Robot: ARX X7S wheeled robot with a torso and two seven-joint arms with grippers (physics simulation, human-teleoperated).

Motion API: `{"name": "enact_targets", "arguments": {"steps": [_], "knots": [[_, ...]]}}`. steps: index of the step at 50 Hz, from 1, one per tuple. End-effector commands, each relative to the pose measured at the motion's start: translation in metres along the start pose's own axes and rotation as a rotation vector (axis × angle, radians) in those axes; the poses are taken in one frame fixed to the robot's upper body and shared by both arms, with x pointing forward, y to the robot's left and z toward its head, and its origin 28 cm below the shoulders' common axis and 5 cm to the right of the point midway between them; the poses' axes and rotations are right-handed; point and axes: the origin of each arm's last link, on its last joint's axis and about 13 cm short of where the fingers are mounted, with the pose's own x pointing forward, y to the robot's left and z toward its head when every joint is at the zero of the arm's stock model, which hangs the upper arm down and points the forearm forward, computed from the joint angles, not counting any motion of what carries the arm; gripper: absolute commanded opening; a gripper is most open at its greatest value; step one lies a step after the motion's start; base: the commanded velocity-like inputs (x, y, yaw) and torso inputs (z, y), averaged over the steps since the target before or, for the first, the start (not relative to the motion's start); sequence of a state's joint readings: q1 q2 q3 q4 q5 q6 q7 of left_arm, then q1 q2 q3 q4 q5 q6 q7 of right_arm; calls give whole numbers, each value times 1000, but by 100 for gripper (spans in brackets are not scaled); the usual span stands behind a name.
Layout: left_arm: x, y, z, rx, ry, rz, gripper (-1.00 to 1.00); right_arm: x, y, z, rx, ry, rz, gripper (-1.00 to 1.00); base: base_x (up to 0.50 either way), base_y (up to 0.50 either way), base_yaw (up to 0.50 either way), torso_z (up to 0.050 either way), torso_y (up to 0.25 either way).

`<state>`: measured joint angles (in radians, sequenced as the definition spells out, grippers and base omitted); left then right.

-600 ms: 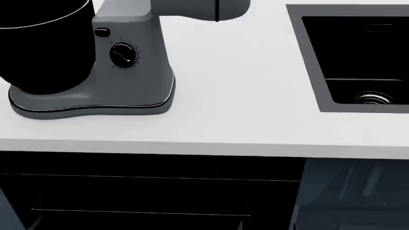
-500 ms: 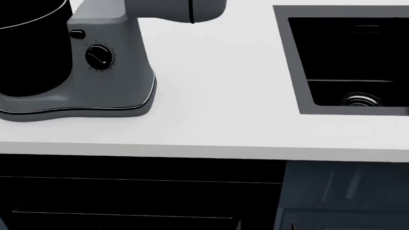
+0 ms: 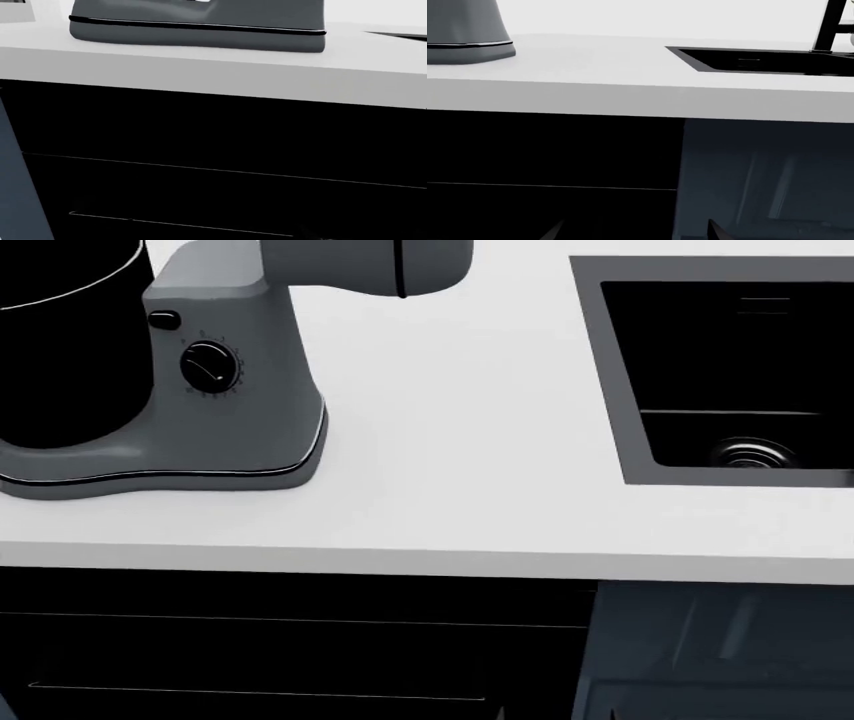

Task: Close the stand mixer head.

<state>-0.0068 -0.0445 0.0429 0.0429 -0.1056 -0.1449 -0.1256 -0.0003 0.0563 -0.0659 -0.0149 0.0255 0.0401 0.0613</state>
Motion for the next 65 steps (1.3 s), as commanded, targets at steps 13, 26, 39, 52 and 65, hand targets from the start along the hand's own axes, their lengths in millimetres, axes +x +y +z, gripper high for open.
{"name": "enact_targets", "arguments": {"steps": [13,26,39,52,65], "knots": [[2,0,-3,22,-31,-25,100,-1,2,1,-7,-6,-3,100,0,0,0,50,0],[-2,-3,2,34,-18,-34,100,0,1,2,-12,-14,-7,100,0,0,0,50,0],[7,-6,99,89,-84,-53,100,27,0,91,17,-138,14,100,0,0,0,18,0],[-7,15,182,162,-131,-2,100,43,-19,179,41,-194,-10,100,0,0,0,0,0],[-25,37,189,200,-81,61,100,39,-23,201,34,-174,16,100,0,0,0,0,0]]}}
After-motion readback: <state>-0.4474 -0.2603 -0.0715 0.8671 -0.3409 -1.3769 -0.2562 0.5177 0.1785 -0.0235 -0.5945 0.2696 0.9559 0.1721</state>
